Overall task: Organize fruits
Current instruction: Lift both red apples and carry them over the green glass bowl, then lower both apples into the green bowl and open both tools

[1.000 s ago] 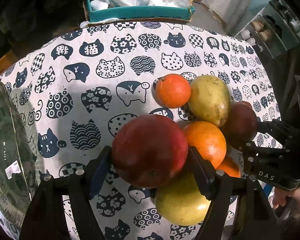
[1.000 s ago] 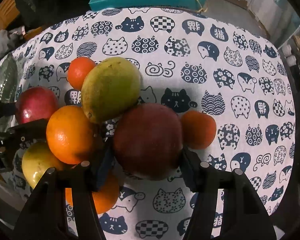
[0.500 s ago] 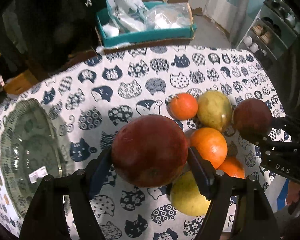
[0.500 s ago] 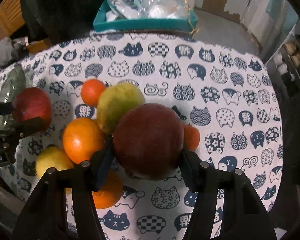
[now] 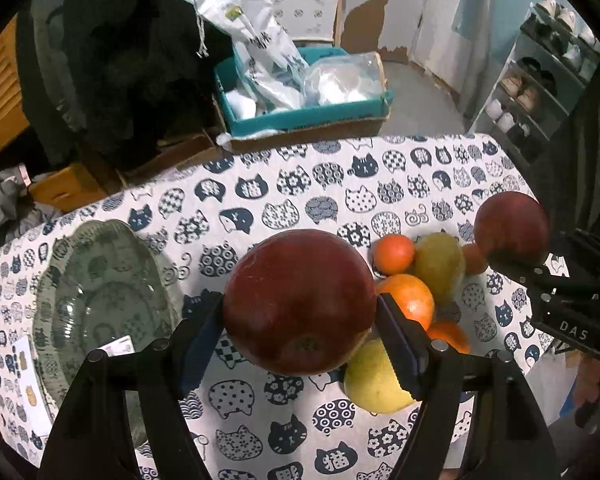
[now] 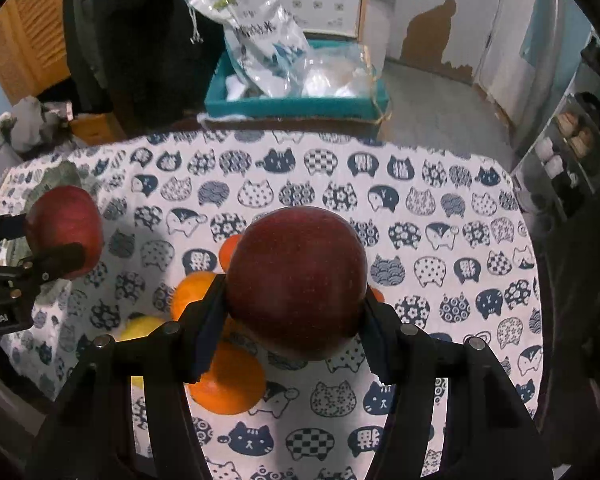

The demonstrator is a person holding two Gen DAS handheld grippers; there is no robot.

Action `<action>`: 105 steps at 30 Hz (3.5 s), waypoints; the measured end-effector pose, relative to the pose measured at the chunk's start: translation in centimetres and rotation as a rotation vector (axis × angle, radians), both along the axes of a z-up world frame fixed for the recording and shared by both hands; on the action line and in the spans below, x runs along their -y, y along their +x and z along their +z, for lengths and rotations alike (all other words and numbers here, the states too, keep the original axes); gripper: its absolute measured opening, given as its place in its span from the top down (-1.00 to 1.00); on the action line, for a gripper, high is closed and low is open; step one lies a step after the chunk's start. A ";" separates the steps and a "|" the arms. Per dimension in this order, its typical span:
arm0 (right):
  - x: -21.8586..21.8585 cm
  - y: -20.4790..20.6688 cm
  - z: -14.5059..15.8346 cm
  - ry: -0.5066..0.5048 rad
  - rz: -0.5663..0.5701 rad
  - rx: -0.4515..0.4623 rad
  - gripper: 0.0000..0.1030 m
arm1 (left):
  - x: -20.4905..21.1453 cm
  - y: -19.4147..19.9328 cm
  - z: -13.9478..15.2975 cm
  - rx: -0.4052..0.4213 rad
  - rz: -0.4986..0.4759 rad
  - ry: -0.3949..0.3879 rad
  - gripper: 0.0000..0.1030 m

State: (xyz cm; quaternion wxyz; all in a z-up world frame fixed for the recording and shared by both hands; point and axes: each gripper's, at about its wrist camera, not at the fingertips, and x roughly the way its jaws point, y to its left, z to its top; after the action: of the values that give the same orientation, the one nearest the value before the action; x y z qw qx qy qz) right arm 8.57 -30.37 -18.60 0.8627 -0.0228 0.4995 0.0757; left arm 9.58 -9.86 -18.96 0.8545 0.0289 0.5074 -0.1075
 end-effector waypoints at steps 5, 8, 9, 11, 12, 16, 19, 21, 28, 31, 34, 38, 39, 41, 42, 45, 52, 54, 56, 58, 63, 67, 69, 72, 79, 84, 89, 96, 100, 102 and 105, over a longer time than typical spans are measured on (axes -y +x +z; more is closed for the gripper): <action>-0.3 -0.4 2.0 0.017 0.007 0.052 -0.17 | -1.0 -0.6 1.9 0.042 0.023 -0.015 -0.50; -0.7 -0.7 3.2 0.019 0.014 0.086 -0.17 | -1.6 -1.0 3.1 0.074 0.034 -0.015 -0.50; -0.8 -0.8 3.6 0.020 0.016 0.095 -0.17 | -1.7 -1.1 3.5 0.083 0.036 -0.014 -0.50; -1.0 -0.9 4.4 0.030 0.020 0.116 -0.17 | -2.1 -1.4 4.3 0.105 0.044 -0.014 -0.50; -1.1 -1.0 4.8 0.034 0.023 0.125 -0.17 | -2.4 -1.5 4.7 0.113 0.046 -0.015 -0.50; -1.9 -1.2 6.4 0.046 0.036 0.167 -0.17 | -3.3 -2.1 5.7 0.138 0.058 -0.016 -0.50; -2.6 -1.4 7.6 0.060 0.049 0.194 -0.17 | -4.1 -2.4 6.4 0.155 0.069 -0.012 -0.50; -2.9 -1.5 8.2 0.066 0.058 0.208 -0.17 | -4.6 -2.7 6.9 0.166 0.075 -0.013 -0.50; -5.2 -1.8 10.0 0.086 0.103 0.251 -0.17 | -6.9 -3.5 8.6 0.212 0.112 -0.009 -0.50; -6.3 -1.7 10.5 0.093 0.121 0.259 -0.17 | -7.9 -3.8 9.0 0.222 0.128 -0.007 -0.50; -7.6 -1.7 10.9 0.099 0.141 0.266 -0.17 | -9.0 -4.0 9.3 0.232 0.147 -0.004 -0.50; -9.5 -1.4 11.3 0.105 0.168 0.270 -0.17 | -10.9 -4.3 9.2 0.235 0.181 -0.002 -0.50; -10.1 -1.3 11.4 0.106 0.175 0.270 -0.17 | -11.4 -4.3 9.2 0.234 0.187 -0.003 -0.50; -11.0 -1.2 11.5 0.108 0.189 0.272 -0.17 | -12.3 -4.5 9.1 0.234 0.206 0.000 -0.50; -11.4 -1.0 11.5 0.108 0.196 0.271 -0.17 | -12.8 -4.5 9.1 0.235 0.212 0.003 -0.50; -13.1 -0.7 11.5 0.113 0.221 0.267 -0.17 | -14.1 -4.8 9.0 0.238 0.237 0.013 -0.50; -17.1 0.2 11.0 0.129 0.275 0.240 -0.17 | -17.5 -5.2 8.2 0.225 0.300 0.017 -0.50; -18.1 0.4 10.7 0.138 0.289 0.229 -0.17 | -18.5 -5.2 7.8 0.215 0.317 0.022 -0.50; -19.3 0.6 10.4 0.142 0.302 0.218 -0.17 | -19.6 -5.2 7.2 0.201 0.334 0.023 -0.50; -20.5 0.8 10.0 0.148 0.317 0.206 -0.17 | -20.3 -5.1 6.6 0.186 0.345 0.024 -0.50; -23.3 1.4 9.0 0.159 0.344 0.177 -0.17 | -22.3 -5.0 5.1 0.152 0.374 0.029 -0.50; -25.2 2.0 7.8 0.167 0.360 0.145 -0.17 | -23.5 -4.6 3.6 0.119 0.389 0.035 -0.50; -26.1 2.3 7.1 0.162 0.369 0.130 -0.17 | -24.0 -4.4 2.9 0.103 0.396 0.036 -0.50; -27.3 2.7 6.0 0.154 0.380 0.108 -0.17 | -24.7 -3.9 1.4 0.065 0.408 0.036 -0.50; -28.7 3.5 2.9 0.142 0.399 0.043 -0.17 | -25.8 -2.8 -2.3 -0.033 0.433 0.028 -0.50; -29.4 3.9 1.1 0.134 0.408 0.008 -0.18 | -25.9 -2.0 -4.6 -0.089 0.434 0.041 -0.50; -30.1 4.0 -0.4 0.127 0.415 -0.023 -0.18 | -26.1 -1.4 -6.4 -0.136 0.431 0.034 -0.50; -30.7 4.2 -1.7 0.128 0.421 -0.059 -0.18 | -26.1 -0.9 -8.5 -0.201 0.426 0.023 -0.50; -30.7 4.4 -2.1 0.134 0.413 -0.072 -0.18 | -26.0 -0.7 -9.2 -0.219 0.417 0.028 -0.50; -30.6 4.5 -2.1 0.135 0.411 -0.075 -0.18 | -25.8 -0.7 -9.5 -0.225 0.408 0.027 -0.50; -30.5 4.6 -2.2 0.136 0.410 -0.077 -0.18 | -25.3 -0.5 -9.8 -0.238 0.392 0.030 -0.50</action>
State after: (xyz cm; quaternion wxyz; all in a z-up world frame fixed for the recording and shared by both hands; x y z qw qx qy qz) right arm 13.14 0.13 -20.82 0.8091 -0.0626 0.5107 0.2838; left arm 9.05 15.44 -28.78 0.7927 -0.0703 0.6021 0.0653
